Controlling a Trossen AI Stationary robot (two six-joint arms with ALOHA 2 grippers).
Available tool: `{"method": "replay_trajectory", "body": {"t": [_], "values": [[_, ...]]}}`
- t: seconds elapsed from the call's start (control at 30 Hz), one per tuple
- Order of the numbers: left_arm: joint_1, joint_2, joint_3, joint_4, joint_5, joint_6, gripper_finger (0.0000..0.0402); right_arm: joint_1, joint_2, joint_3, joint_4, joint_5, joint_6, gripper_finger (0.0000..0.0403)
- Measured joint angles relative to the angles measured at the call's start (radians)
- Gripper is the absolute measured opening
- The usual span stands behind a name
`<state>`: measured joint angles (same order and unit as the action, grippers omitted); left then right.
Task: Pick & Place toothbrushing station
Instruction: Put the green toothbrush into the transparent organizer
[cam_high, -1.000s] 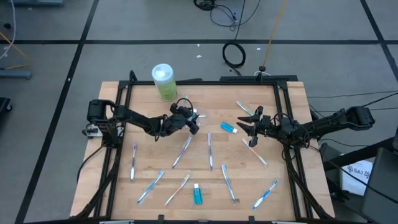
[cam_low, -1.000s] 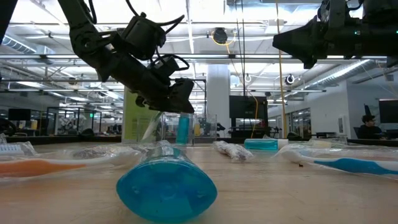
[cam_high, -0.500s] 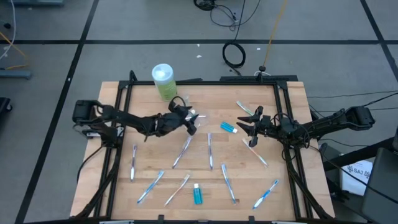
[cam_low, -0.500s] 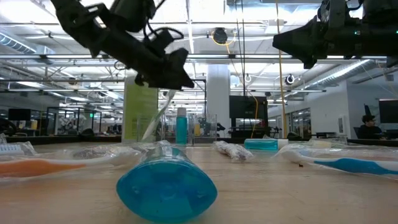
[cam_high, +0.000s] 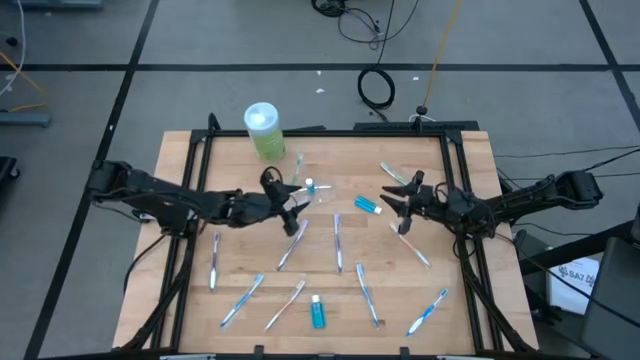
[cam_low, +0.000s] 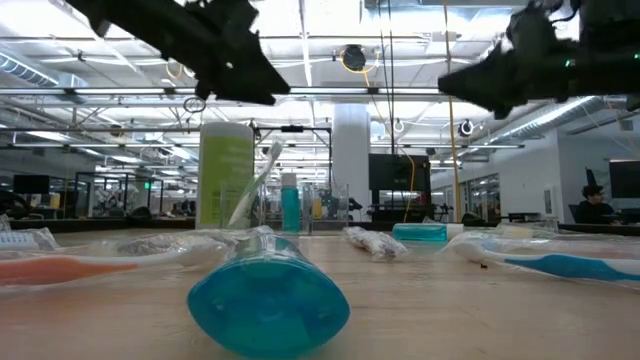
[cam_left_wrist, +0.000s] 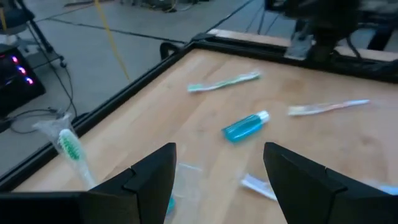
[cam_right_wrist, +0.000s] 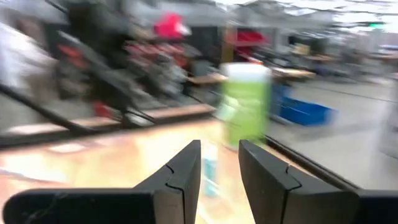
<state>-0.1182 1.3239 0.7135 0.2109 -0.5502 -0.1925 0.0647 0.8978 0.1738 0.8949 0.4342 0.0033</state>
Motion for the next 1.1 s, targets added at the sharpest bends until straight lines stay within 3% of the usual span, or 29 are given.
{"method": "replay_trajectory", "body": {"t": [0.13,0.53,0.73,0.93,1.1], "values": [[-0.031,-0.068,0.0,-0.08,0.0,-0.018,0.025,-0.008,0.0,0.0,-0.139,0.131,-0.012,0.01],[-0.046,-0.362,0.0,-0.292,-0.01,0.08,0.025,-0.101,0.0,0.002,-0.207,0.138,0.088,0.0101],[0.004,-0.48,0.0,-0.467,-0.031,0.009,0.025,-0.177,0.0,0.137,-0.468,0.062,0.07,0.0101],[0.043,-0.492,0.0,-0.578,-0.035,-0.066,0.025,-0.284,0.035,0.298,-0.819,0.042,-0.01,0.0108],[0.052,-0.477,0.0,-0.568,-0.025,-0.068,0.025,-0.388,0.108,0.305,-0.866,-0.02,0.007,0.0157]]}}
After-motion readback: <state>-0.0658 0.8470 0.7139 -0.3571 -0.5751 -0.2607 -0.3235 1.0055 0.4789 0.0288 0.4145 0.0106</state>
